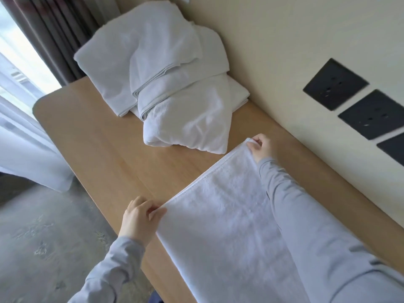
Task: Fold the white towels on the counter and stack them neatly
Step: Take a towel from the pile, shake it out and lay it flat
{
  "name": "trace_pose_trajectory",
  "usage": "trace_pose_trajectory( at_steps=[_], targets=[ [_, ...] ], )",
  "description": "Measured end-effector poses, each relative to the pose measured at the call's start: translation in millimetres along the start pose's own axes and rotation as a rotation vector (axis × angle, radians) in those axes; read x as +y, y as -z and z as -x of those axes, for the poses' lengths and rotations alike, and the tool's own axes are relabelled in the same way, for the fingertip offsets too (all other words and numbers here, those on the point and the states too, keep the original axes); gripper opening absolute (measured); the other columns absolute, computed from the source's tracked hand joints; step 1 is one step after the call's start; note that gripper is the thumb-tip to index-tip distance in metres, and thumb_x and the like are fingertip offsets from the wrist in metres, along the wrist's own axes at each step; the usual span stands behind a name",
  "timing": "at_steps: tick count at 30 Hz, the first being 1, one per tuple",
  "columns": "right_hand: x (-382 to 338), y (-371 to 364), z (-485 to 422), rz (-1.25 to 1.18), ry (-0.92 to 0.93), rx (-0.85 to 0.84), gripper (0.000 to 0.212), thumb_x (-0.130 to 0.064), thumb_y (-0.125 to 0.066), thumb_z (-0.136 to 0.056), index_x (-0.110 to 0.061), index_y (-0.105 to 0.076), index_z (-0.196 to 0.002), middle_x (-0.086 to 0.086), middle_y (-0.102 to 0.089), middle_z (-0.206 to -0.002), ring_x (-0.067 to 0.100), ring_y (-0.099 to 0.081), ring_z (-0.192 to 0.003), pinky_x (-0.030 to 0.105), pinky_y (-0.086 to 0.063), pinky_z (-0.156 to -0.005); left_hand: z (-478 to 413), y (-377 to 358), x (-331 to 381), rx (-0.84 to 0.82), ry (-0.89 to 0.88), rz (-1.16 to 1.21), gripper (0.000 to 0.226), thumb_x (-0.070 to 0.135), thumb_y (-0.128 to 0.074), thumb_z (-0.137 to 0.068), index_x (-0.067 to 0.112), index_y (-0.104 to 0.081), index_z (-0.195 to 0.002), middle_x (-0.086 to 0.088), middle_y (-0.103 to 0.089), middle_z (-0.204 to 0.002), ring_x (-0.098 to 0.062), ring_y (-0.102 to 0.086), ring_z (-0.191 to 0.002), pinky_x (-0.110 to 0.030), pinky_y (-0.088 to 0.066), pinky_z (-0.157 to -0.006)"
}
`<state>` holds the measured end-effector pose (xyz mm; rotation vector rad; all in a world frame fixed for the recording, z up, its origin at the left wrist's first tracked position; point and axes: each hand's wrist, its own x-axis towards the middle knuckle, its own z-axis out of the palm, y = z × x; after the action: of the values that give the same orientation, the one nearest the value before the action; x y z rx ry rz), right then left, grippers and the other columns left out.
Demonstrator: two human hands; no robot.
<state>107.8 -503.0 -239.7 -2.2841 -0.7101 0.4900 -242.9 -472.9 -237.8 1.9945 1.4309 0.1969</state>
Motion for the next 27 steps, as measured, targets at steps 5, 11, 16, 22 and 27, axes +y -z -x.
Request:
trace_pose_trajectory(
  at_steps=[5,11,16,22,27],
  targets=[
    [5.6,-6.4,6.1,0.281,0.219,0.070,0.027,-0.008,-0.058,-0.087,-0.004,-0.056,-0.114,0.012,-0.058,-0.114,0.031,-0.052,-0.104,0.042,-0.040,-0.089,5.0,-23.1,32.1,0.210,-0.187,-0.098,0.027,0.011,-0.049,-0.065,0.008,-0.065,-0.087,-0.009,-0.059,-0.087,-0.033,-0.056,-0.080,-0.039,-0.042,-0.069],
    [4.7,-8.3,39.1,0.493,1.022,0.005,0.025,-0.001,-0.046,-0.080,-0.005,-0.066,-0.093,0.005,-0.065,-0.096,0.028,-0.061,-0.092,0.036,-0.032,-0.083,-9.3,-58.2,57.5,0.218,-0.126,-0.053,0.020,0.024,-0.070,-0.078,0.009,-0.066,-0.091,-0.007,-0.058,-0.087,-0.032,-0.056,-0.081,-0.038,-0.039,-0.074],
    [6.8,-8.7,26.8,0.580,1.175,-0.144,0.017,-0.007,-0.050,-0.082,-0.006,-0.066,-0.085,0.004,-0.065,-0.091,0.026,-0.063,-0.090,0.035,-0.036,-0.083,-12.0,-66.8,44.2,0.274,-0.150,0.042,0.029,0.037,-0.053,-0.081,0.011,-0.065,-0.085,-0.003,-0.054,-0.084,-0.020,-0.046,-0.082,-0.025,-0.029,-0.077],
    [-2.5,-13.4,9.7,0.609,1.366,-0.222,0.022,0.013,-0.066,-0.067,-0.007,-0.061,-0.075,0.003,-0.061,-0.074,0.023,-0.057,-0.067,0.035,-0.049,-0.066,-11.2,-62.7,46.1,0.284,-0.108,0.098,0.032,0.036,-0.042,-0.086,0.008,-0.056,-0.076,-0.005,-0.052,-0.076,-0.028,-0.048,-0.072,-0.031,-0.035,-0.075],
    [-11.0,-21.0,6.0,0.638,1.355,-0.144,0.014,-0.005,-0.057,-0.086,-0.005,-0.057,-0.072,0.004,-0.054,-0.058,0.022,-0.049,-0.053,0.034,-0.047,-0.054,-13.6,-61.5,46.1,0.237,-0.062,0.131,0.017,0.019,-0.046,-0.089,0.010,-0.048,-0.075,0.004,-0.046,-0.068,-0.021,-0.040,-0.069,-0.036,-0.037,-0.070]
  ],
)
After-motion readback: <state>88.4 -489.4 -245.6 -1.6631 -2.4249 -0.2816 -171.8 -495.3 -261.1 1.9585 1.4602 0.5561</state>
